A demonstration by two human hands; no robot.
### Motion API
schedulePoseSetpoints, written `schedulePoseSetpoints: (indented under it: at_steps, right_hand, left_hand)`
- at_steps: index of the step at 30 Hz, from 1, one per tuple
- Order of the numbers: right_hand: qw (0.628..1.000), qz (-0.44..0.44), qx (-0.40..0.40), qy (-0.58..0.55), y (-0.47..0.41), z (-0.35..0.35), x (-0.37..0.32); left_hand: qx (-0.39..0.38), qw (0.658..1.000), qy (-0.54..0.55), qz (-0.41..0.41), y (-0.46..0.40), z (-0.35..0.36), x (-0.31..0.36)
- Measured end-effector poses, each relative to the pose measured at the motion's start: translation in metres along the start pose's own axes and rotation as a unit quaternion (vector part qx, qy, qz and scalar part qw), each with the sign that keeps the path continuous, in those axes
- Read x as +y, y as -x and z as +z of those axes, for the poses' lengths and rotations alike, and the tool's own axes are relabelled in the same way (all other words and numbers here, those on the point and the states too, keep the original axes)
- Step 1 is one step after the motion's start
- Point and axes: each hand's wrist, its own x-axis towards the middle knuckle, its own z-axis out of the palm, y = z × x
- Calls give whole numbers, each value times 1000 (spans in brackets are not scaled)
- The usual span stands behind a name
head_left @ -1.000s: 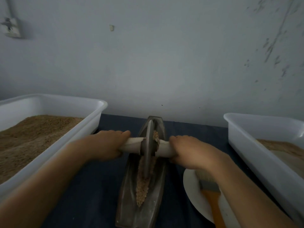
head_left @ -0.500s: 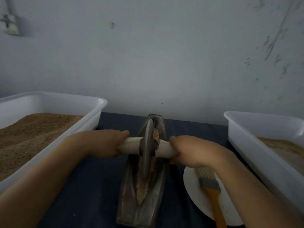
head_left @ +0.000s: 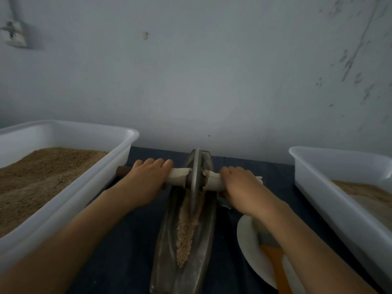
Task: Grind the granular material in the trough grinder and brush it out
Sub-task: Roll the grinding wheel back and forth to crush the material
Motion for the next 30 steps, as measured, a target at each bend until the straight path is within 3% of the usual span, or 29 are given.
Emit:
schedulePoseSetpoints:
  at_steps: [5,8,14,17,20,25,27,30]
  right_hand:
    - [977,-27,-196,-79,16,-43,-13]
    - [960,-56,-258,-90,27,-62,-17]
    - [953,-66,-277,-99,32,-69,-18]
    - [958,-51,-264,-98,24,-60,-16]
    - [978,-18,-191,-77,15,-41,-13]
    - [1000,10,7,-13,-1,-1,-3]
    - [998,18,53,-9,-6,9,0]
    - [997,17,76,-8,-8,14,1]
  left_hand:
    - [-221,967,120,48,16,-38,-4]
    - [-324,932,156,56,27,-57,-6]
    - [-355,921,152,53,30,-63,-4]
    - [-335,931,141,44,23,-55,-3]
    - [-288,953,93,17,13,-43,0]
    - [-79,996,22,-42,0,-7,2]
    - [18,998,-13,-52,-3,7,6]
    - [77,995,-30,-47,-4,16,8]
